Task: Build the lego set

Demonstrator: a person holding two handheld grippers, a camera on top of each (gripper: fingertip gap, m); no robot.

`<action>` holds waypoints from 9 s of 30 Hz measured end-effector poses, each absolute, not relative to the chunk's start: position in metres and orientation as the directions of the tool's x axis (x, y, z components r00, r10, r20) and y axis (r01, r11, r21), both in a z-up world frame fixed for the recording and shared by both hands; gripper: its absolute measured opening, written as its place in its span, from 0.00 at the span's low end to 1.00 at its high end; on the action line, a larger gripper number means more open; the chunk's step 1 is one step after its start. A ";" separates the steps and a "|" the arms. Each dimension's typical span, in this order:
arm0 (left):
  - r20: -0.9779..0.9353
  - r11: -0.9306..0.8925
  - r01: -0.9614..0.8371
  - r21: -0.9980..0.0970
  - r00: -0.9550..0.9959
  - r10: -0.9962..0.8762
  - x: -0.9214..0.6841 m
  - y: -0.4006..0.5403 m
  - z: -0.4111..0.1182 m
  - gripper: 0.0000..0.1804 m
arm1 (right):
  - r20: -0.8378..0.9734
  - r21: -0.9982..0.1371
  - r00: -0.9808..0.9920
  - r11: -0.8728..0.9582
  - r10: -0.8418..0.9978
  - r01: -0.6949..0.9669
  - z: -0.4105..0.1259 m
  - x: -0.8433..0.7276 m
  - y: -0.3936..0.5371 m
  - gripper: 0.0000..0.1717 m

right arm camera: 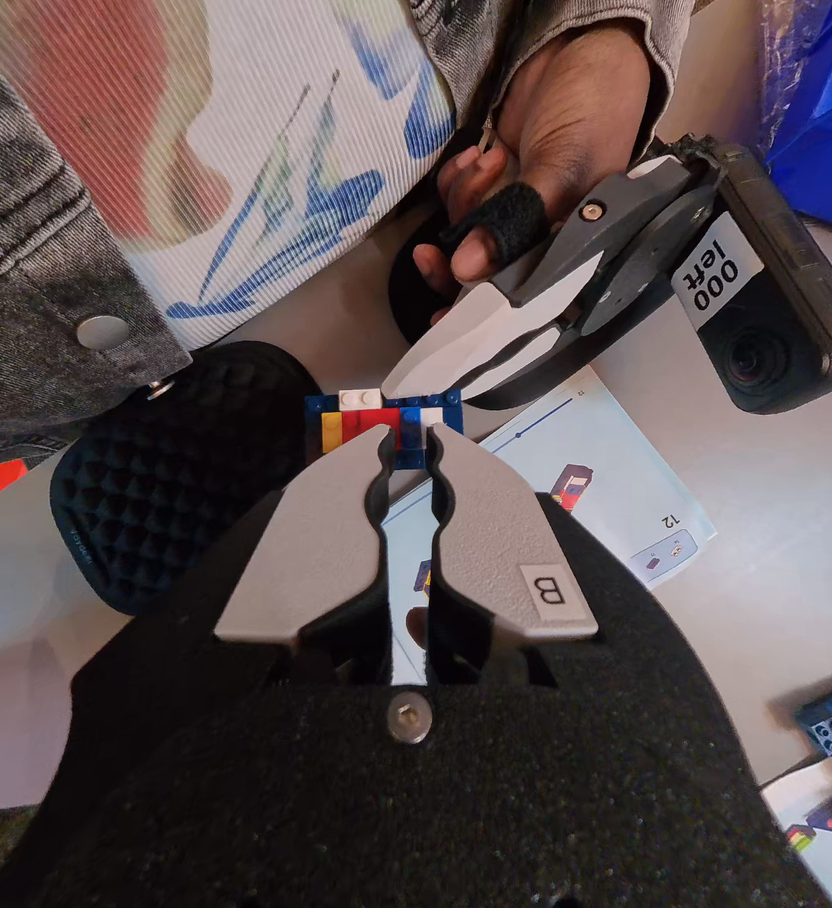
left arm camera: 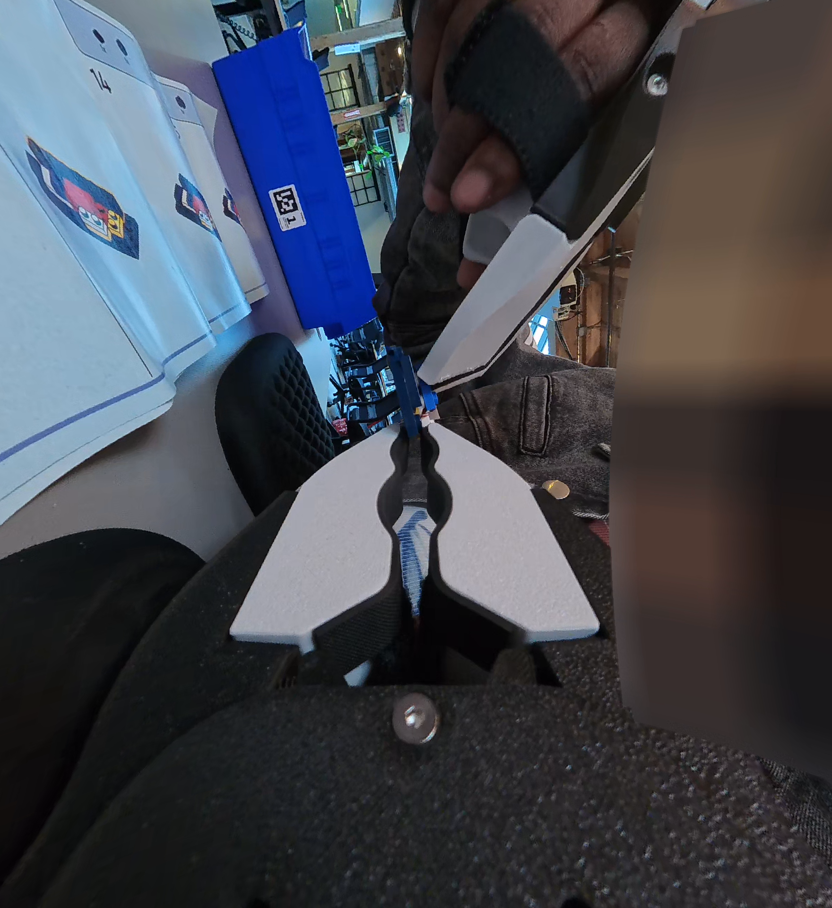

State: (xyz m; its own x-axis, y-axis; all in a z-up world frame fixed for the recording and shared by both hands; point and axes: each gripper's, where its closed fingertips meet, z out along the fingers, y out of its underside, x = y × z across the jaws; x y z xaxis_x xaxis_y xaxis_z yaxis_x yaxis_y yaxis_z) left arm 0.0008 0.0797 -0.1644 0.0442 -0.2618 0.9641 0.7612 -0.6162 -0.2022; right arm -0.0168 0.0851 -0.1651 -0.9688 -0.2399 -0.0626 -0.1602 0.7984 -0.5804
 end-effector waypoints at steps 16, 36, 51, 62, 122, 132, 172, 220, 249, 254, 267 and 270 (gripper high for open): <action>0.963 -0.600 0.768 -0.224 0.078 -0.260 0.000 0.080 -0.166 0.02 | -0.916 -0.334 -0.346 0.094 0.203 0.938 -0.164 -0.041 0.094 0.30; 0.939 -0.578 0.744 -0.335 0.213 -0.270 0.003 0.080 -0.168 0.02 | -0.962 -0.267 -0.272 0.110 0.037 0.957 -0.167 -0.012 0.069 0.08; 0.778 -0.569 0.545 -0.617 0.530 -0.336 0.015 0.077 -0.170 0.02 | -0.848 -0.511 -0.528 0.198 0.042 0.836 -0.166 0.002 0.067 0.07; 0.628 -0.382 0.500 -0.778 0.589 -0.509 0.005 0.070 -0.146 0.22 | -0.921 -0.385 -0.389 0.151 -0.002 0.910 -0.159 0.002 0.074 0.07; -0.183 0.170 -0.121 -0.978 0.889 -0.420 -0.012 0.087 -0.126 0.20 | -0.802 -0.595 -0.592 -0.015 0.075 0.804 -0.130 -0.018 0.076 0.39; -0.119 0.211 -0.045 -0.977 0.928 -0.354 -0.029 0.086 -0.117 0.17 | -0.181 -0.957 -0.856 0.115 0.484 0.267 -0.133 -0.025 0.079 0.33; 0.073 -0.666 -0.184 -0.723 0.938 -0.338 -0.019 0.126 -0.238 0.21 | -0.043 -0.623 -0.962 0.745 0.269 0.236 -0.243 -0.019 0.169 0.35; 0.304 -0.836 -0.081 -0.543 0.909 -0.286 -0.086 0.102 -0.248 0.24 | -0.271 -0.598 -0.555 0.314 0.787 0.737 -0.245 0.005 0.137 0.28; 0.273 -0.783 0.023 -0.622 0.943 -0.189 -0.099 0.080 -0.246 0.27 | -0.431 -0.597 -0.593 0.277 0.680 0.753 -0.240 -0.023 0.081 0.29; 0.296 -0.776 0.041 -0.630 0.936 -0.191 -0.096 0.078 -0.245 0.27 | -0.479 -0.629 -0.566 0.187 0.671 0.755 -0.236 -0.046 0.067 0.33; 0.131 -0.590 -0.085 -0.803 0.940 -0.314 -0.085 0.102 -0.204 0.14 | 0.079 -0.714 -0.814 0.602 0.576 0.357 -0.235 -0.039 0.111 0.00; 0.043 -0.535 -0.149 -0.832 0.943 -0.329 -0.102 0.124 -0.196 0.04 | 0.196 -0.671 -0.801 0.673 0.565 0.310 -0.247 -0.051 0.110 0.00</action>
